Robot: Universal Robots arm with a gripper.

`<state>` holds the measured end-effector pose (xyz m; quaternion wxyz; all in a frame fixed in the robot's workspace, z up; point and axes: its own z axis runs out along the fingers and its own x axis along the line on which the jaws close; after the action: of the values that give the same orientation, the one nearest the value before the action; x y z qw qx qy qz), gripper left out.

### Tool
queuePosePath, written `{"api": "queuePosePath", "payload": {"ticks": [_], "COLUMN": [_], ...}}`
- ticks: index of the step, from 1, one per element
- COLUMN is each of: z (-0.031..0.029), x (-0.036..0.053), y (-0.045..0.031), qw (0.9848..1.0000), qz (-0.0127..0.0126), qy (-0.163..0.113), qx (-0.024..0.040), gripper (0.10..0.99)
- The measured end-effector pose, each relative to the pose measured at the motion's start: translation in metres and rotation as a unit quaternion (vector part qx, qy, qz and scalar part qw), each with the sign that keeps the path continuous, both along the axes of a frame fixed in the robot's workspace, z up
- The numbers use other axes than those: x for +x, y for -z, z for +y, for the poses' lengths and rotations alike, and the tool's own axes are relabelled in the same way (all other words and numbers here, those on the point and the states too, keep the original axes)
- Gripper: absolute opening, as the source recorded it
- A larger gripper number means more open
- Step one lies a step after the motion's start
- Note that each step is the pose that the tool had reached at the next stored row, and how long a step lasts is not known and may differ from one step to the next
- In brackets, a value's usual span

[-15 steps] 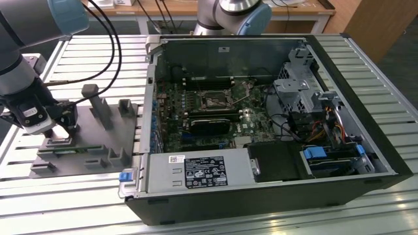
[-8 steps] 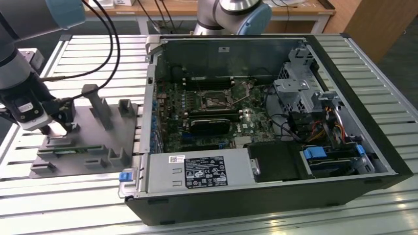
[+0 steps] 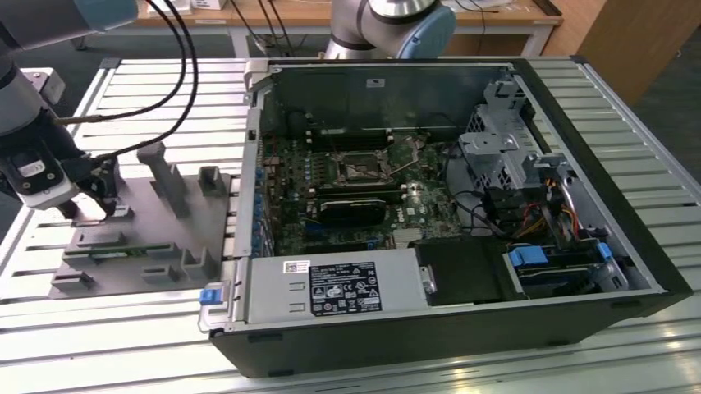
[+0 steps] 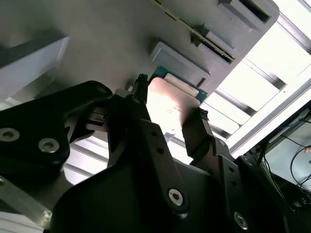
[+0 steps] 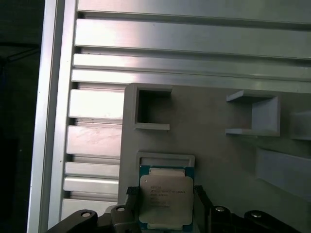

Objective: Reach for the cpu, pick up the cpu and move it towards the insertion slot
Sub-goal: 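Pick up the cpu and move it towards the insertion slot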

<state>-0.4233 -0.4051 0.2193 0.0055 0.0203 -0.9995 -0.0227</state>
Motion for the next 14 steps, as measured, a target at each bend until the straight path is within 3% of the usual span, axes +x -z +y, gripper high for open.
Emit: {"api": "queuePosePath", "payload": {"ticks": [8, 14], "z": [0.0, -0.0001], "x": [0.0, -0.0001], "y": [-0.0115, -0.0145], "qw": [1.0, 1.0], "qz": [0.0001, 0.0002], "qy": [0.0, 0.0], "qx": [0.0031, 0.0045], "gripper": [0.533, 0.533]}}
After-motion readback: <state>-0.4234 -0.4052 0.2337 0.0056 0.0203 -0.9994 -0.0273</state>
